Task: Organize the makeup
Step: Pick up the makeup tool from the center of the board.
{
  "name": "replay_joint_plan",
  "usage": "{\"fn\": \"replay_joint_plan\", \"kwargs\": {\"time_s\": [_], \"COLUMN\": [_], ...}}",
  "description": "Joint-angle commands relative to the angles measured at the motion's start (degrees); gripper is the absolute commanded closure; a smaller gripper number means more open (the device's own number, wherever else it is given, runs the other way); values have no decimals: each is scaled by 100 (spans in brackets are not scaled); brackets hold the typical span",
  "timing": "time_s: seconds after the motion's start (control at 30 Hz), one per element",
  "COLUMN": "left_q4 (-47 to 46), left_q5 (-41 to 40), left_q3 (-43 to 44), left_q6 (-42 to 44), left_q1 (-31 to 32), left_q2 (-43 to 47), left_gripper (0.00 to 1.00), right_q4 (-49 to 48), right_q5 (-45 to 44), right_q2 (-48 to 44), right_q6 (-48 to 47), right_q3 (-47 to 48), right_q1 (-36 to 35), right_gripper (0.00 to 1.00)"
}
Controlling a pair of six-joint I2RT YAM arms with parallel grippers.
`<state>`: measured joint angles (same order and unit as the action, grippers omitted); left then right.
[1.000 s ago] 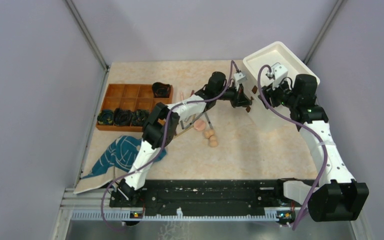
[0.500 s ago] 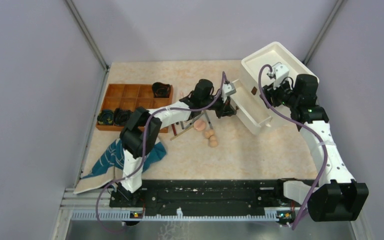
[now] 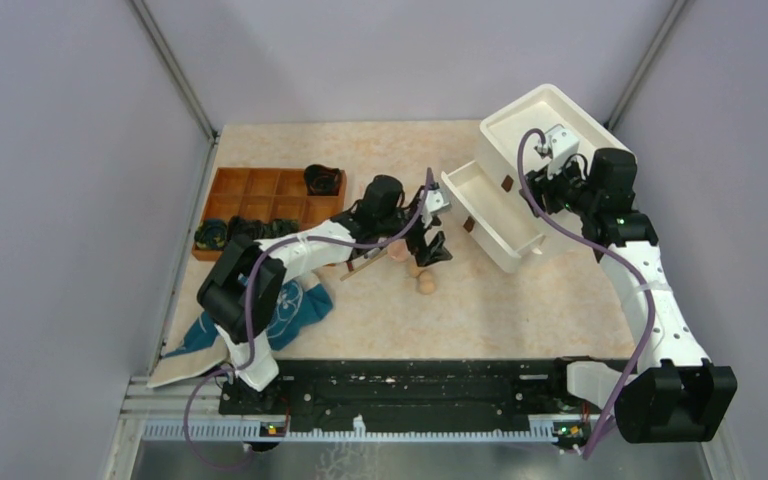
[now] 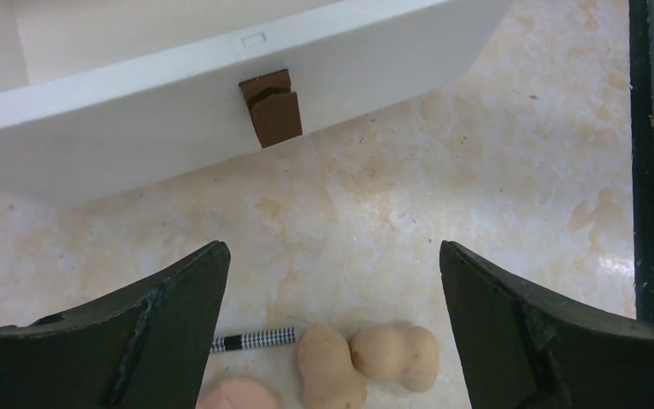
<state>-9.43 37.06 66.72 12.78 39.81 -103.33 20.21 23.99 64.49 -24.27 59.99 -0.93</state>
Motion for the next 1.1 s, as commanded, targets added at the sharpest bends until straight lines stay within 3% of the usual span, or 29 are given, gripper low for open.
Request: {"fn": "replay_joint_plan", "kwargs": {"time_s": [0.0,0.2,0.37,0.53,0.63,0.87,1.07], "left_q4": [-84,195,203,620,885,1330,1489], "left_q5": [-98,-540,-2108,-3703,-4622,-4039,-3847], "left_q3": [-517,-1284,-1891,-2049,-2013,-1980,-1394], "left_q6": [792,1575,2050,2249,1886,1094,702], "left_q1": [-141,-201,-229,-252,-341,-1198,-1810], "left_q2": [891,1761,2570,3266,3560,4340,4239], "left_gripper": [1,1,1,1,1,1,1], "right_q4": [340,473,1069,1344,1273,489,152], "right_q5": [106,106,54,287,322,174,-531], "right_q2": [-159,-344,-279,-132,-33,324,1292], "right_q6": [22,-105,-563,-712,-750,-702,-348], "right_q3": [-77,154,670,921,768,-320,-522], "right_q1": [58,-58,-495,-1177,-1809,-3316,-4066], "right_gripper": [41,22,11,9,9,9,13]}}
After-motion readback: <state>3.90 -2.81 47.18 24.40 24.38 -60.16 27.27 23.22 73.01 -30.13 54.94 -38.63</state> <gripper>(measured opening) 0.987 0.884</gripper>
